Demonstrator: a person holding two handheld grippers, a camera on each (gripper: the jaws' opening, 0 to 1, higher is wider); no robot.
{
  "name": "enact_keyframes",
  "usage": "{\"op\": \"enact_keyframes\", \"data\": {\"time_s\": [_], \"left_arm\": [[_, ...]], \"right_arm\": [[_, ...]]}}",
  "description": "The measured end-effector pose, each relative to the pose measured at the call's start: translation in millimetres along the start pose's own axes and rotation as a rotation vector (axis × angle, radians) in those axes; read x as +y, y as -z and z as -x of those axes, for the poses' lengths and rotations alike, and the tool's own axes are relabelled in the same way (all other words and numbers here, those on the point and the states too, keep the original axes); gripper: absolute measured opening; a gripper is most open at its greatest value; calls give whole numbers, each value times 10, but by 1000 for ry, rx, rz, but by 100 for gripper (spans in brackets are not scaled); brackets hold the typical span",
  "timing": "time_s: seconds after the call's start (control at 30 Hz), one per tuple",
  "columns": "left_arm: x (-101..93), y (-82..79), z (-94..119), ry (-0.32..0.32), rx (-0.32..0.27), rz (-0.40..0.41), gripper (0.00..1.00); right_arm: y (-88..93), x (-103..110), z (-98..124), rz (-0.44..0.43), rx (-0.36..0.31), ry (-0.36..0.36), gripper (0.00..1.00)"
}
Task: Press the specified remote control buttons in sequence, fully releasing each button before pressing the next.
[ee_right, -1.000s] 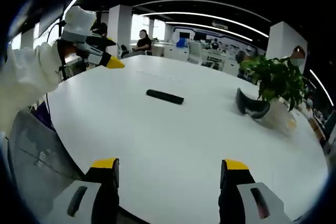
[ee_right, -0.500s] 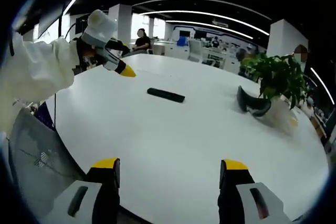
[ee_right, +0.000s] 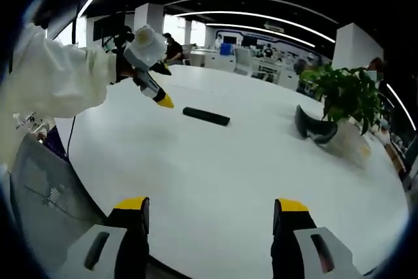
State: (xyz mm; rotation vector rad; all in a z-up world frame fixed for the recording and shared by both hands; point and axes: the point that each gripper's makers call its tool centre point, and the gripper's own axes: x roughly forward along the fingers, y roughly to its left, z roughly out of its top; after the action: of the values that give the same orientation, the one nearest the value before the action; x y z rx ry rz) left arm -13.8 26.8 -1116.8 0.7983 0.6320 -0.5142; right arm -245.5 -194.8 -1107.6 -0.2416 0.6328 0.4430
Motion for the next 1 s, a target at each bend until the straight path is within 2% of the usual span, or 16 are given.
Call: {"op": "enact_keyframes", "data": {"time_s": [0.4,0.67,0.9,0.97,1.0], "left_arm": [[-98,63,-301,69,81,-118,77],[-133,76,-442,103,128,-153,76],[-169,67,-583,129,150,-131,75],[-193,77,-610,135,159,-145,75],[-218,107,-627,145,177,-179,75]], "right_arm": [[24,-9,-10,2,14,6,76],[35,-4,-22,7,21,6,76],[42,-1,-37,3,26,2,76],[43,-3,-37,4,26,3,76],[49,-2,-39,3,29,2,76]]}}
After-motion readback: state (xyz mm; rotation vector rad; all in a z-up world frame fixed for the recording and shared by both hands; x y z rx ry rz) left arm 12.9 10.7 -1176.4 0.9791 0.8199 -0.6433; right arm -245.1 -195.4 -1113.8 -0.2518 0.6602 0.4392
